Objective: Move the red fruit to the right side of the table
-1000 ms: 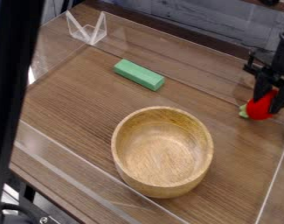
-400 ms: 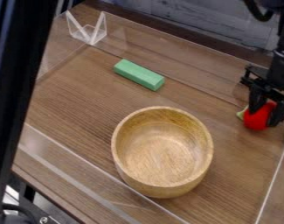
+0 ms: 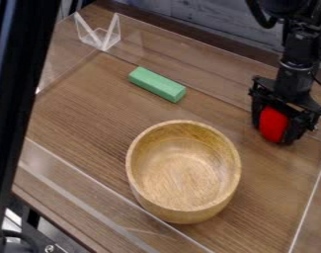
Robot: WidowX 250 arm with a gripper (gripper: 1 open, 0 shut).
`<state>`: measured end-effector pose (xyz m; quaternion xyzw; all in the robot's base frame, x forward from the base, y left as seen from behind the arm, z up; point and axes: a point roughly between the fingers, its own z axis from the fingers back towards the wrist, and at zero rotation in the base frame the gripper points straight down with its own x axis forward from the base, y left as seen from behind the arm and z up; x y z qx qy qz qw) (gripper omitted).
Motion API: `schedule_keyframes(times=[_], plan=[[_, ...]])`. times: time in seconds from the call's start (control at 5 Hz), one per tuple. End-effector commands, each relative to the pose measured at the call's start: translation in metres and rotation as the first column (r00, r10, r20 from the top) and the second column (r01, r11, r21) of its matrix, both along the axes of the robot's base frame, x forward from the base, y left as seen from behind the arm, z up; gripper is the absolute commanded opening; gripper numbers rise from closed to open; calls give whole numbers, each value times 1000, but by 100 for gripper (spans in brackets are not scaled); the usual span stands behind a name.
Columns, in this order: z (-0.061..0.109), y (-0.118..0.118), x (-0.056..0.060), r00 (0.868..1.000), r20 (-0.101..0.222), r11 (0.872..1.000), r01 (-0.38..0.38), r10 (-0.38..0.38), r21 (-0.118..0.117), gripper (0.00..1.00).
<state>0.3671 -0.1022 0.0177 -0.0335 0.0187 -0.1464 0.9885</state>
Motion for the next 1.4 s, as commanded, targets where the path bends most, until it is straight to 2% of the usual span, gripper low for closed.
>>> schedule_keyframes(times=[0.0, 0.2, 0.4, 0.6, 0.8, 1.0, 1.2], plan=[[8, -8, -2, 1000, 24, 1000, 19, -19, -10, 0], [12, -20, -8, 999, 26, 1000, 20, -19, -10, 0], [15, -28, -14, 997, 26, 997, -68, 69, -22, 0], [23, -28, -14, 998, 21, 998, -60, 61, -23, 100], [30, -27, -14, 998, 14, 998, -55, 55, -23, 100], [37, -22, -19, 996, 22, 997, -80, 81, -23, 100], [50, -15, -24, 993, 47, 994, -106, 108, -27, 100]])
